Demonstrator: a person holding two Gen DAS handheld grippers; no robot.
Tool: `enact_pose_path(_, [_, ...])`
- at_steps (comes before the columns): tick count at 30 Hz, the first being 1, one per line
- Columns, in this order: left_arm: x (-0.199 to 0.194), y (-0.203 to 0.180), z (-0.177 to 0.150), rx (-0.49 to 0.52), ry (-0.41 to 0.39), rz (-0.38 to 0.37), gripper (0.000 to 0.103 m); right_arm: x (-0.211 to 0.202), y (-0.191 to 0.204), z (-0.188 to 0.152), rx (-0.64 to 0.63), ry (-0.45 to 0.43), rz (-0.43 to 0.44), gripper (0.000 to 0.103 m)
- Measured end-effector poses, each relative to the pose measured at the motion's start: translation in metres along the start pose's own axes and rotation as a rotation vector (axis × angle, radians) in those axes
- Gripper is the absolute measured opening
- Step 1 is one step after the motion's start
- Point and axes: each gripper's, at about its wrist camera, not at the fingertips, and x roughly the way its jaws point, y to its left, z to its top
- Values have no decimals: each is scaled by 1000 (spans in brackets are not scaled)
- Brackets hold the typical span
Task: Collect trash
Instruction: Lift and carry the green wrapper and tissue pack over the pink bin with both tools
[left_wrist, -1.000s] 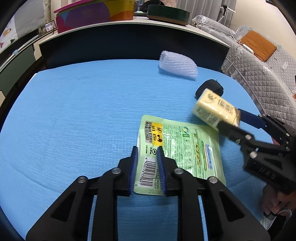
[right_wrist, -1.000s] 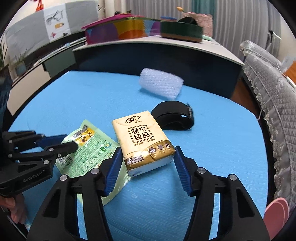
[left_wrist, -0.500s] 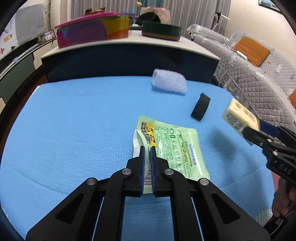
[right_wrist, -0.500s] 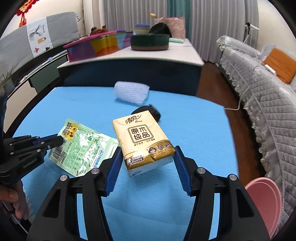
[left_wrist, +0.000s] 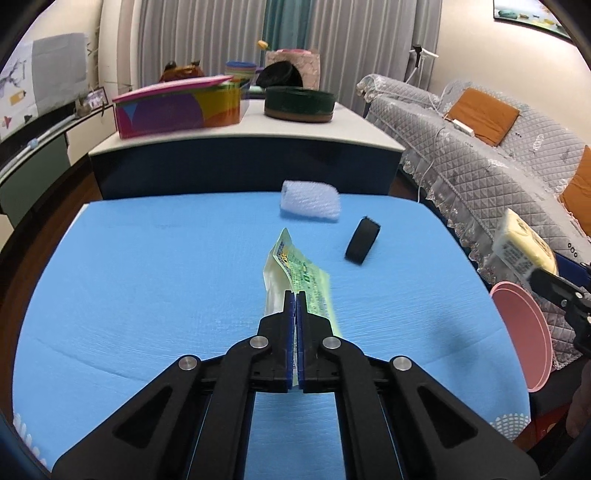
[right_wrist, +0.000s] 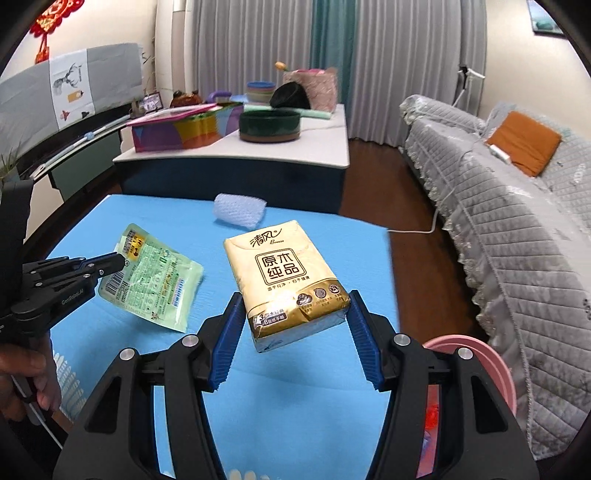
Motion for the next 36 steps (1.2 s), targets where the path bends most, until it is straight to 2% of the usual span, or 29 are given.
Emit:
enact_pose_path(10, [-22,-20,-1,43,-49,-13,1,-31,-29,-13,86,-39,-56,56])
enact_pose_path(20, [-26,-41,1,69,-68,-33,1,-28,-57,-35,154,-44,-112,56])
enact_pose_path(36, [-25,-88,4,144,-96,-82,1,-28,-101,-45,245,-51,-185,56])
